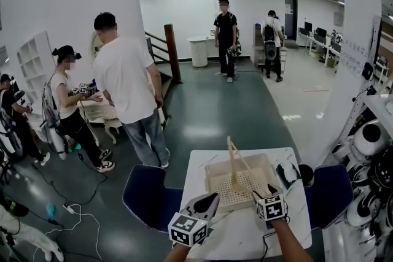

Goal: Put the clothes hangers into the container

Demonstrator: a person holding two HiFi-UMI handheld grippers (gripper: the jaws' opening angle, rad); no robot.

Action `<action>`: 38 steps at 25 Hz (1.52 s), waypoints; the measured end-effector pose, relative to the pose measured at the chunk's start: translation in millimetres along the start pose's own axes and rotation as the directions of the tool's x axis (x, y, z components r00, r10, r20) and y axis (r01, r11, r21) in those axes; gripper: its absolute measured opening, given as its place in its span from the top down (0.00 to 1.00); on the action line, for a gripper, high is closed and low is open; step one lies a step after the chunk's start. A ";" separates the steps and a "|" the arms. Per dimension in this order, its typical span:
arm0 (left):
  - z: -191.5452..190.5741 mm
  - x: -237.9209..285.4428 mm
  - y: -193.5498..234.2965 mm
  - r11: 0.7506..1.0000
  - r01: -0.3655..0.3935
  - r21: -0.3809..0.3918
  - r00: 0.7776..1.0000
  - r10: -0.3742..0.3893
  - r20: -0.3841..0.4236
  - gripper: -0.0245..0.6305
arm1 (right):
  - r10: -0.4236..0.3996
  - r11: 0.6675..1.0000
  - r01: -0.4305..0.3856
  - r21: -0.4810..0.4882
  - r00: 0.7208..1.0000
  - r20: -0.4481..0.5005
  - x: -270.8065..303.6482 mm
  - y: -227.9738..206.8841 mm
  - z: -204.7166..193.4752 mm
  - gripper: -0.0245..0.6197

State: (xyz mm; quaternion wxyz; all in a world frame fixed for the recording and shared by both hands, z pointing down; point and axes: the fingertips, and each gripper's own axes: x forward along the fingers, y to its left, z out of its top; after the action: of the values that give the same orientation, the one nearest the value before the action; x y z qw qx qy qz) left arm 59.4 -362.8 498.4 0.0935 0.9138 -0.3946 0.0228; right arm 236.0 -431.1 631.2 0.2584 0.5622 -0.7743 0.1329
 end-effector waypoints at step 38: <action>-33.1 -166.8 4.9 0.998 0.058 -0.029 0.998 -0.059 -0.019 0.96 | -0.016 0.998 0.001 0.066 0.973 0.231 -125.0 171.8 25.4 0.93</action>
State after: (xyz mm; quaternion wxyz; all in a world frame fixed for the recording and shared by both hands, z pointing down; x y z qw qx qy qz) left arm -57.8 -240.2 512.4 0.1108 0.9232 -0.3672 0.0236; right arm 97.5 -286.4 556.0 0.1484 0.5853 -0.7919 0.0907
